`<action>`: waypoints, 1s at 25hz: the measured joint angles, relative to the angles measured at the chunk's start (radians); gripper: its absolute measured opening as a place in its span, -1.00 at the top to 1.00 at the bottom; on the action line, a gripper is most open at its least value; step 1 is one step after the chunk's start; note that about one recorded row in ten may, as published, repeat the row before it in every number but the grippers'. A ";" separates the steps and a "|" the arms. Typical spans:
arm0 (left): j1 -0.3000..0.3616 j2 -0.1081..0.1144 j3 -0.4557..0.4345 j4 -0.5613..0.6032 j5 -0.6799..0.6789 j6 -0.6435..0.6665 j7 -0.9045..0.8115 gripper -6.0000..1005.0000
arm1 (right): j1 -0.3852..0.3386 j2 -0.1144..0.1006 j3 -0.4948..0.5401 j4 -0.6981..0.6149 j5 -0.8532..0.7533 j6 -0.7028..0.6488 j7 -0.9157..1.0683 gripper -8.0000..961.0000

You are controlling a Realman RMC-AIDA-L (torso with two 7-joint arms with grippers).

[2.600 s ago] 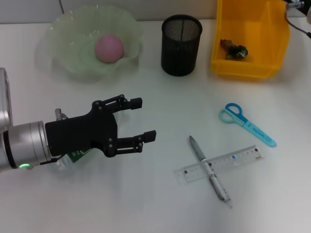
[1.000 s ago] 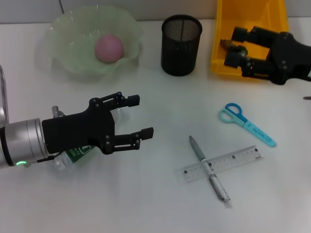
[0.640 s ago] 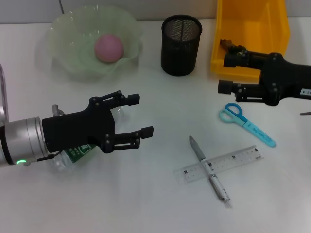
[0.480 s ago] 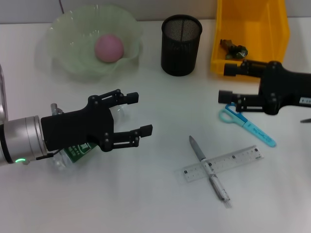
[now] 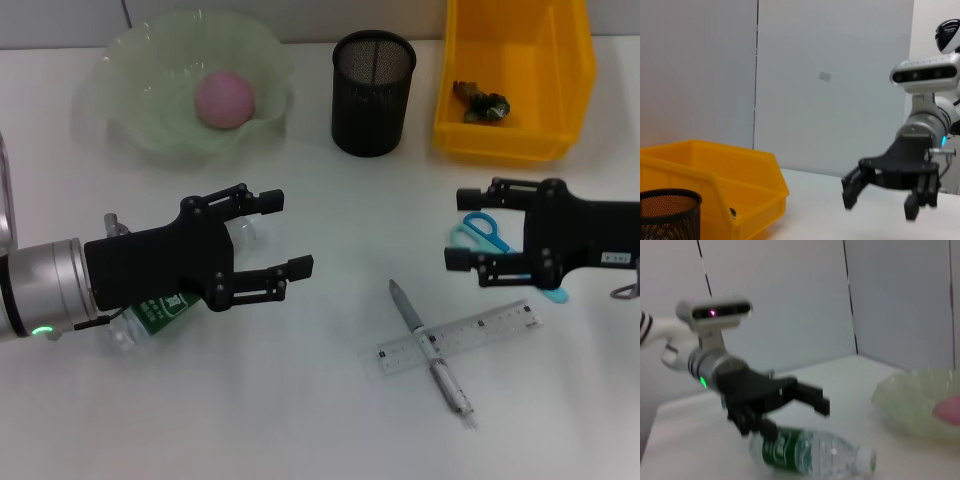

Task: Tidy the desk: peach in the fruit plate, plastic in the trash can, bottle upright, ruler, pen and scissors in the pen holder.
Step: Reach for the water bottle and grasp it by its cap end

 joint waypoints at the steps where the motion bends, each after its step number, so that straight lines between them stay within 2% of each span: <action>1: 0.000 0.000 0.000 0.000 0.000 0.000 -0.005 -0.65 | 0.000 0.006 0.000 -0.002 -0.030 0.019 -0.008 -0.63; 14: 0.000 0.001 0.002 0.041 0.006 -0.019 -0.070 -0.65 | -0.012 0.027 -0.009 0.020 -0.056 0.118 -0.090 -0.63; 25: -0.004 0.002 0.005 0.041 0.006 -0.034 -0.070 -0.65 | -0.006 0.029 -0.007 0.040 -0.070 0.127 -0.091 -0.63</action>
